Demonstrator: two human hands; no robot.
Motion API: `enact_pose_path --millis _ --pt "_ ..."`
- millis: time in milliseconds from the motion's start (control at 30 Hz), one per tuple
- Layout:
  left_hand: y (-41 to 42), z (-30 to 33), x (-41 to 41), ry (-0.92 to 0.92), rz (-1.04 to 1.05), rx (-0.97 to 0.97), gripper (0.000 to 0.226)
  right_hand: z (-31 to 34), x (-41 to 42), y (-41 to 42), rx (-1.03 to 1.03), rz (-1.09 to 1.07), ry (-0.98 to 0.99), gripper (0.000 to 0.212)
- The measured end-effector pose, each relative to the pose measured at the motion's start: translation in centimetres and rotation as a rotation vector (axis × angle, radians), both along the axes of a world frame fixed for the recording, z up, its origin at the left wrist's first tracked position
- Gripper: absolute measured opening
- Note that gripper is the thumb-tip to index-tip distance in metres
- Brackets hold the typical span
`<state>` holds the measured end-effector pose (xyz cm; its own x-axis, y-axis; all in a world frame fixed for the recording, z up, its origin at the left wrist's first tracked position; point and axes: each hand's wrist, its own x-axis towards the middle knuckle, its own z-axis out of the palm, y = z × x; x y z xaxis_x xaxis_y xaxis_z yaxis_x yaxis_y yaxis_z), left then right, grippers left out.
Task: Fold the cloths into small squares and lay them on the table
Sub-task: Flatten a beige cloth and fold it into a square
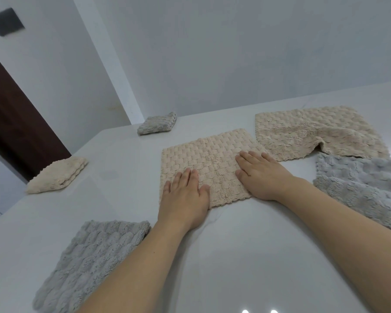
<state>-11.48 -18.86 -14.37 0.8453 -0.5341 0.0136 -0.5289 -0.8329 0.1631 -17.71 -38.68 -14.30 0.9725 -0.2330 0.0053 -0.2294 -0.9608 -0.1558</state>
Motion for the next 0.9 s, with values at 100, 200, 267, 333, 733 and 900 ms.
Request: enact_pose_path --millis 100,200,267,333,733,900 --pt "-0.2 0.4 0.3 0.067 -0.020 0.052 0.062 0.7 0.1 -0.1 0.082 -0.009 -0.010 0.055" --pt "-0.6 2.4 2.3 0.118 -0.083 -0.023 0.052 2.2 1.0 0.0 0.140 -0.029 -0.001 0.046" --pt "-1.4 4.1 4.2 0.079 -0.089 -0.153 0.041 3.4 2.7 -0.2 0.102 -0.020 0.030 0.043" --pt "-2.5 5.2 6.2 0.024 -0.057 -0.205 0.040 4.7 5.4 -0.5 0.058 -0.006 -0.002 0.044" --pt "-6.3 0.2 14.1 0.033 -0.084 0.033 0.056 0.1 13.2 -2.2 -0.021 0.017 0.020 0.055" --pt "-3.3 0.5 15.3 0.088 -0.095 0.067 0.057 -0.1 13.2 -3.1 0.016 -0.023 0.026 0.057"
